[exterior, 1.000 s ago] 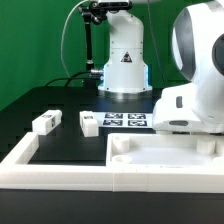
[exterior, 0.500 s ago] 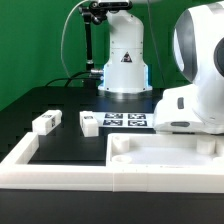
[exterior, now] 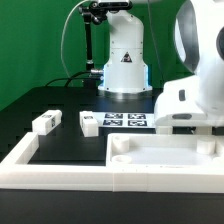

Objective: Assemble desk

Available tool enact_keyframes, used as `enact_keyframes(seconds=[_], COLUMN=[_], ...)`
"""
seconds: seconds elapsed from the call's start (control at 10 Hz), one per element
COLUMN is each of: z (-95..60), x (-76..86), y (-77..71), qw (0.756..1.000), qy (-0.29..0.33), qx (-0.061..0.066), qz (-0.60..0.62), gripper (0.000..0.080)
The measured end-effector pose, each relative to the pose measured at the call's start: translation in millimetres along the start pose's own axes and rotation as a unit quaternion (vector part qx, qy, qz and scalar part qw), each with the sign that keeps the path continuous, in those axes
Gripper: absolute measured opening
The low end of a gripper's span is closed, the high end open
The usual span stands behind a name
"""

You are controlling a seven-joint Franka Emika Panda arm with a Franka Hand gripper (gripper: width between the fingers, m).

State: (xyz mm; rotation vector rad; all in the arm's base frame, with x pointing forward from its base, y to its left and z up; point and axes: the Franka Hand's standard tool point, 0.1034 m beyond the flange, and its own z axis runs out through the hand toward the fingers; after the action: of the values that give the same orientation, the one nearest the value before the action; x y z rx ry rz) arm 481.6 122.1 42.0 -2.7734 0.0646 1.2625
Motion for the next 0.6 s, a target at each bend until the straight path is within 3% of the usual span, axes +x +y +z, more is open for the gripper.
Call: enact_keyframes(seconds=[0.2,0.6], z=[-35.5,-40.4], x=[-19.6,-9.8], y=[6.1,2.6], qw=[1.000,0.998], qy=[0.016,0.055], qx=[0.001,0.004], qz=[-0.017,-0.023], gripper=[0.0286,0.0287])
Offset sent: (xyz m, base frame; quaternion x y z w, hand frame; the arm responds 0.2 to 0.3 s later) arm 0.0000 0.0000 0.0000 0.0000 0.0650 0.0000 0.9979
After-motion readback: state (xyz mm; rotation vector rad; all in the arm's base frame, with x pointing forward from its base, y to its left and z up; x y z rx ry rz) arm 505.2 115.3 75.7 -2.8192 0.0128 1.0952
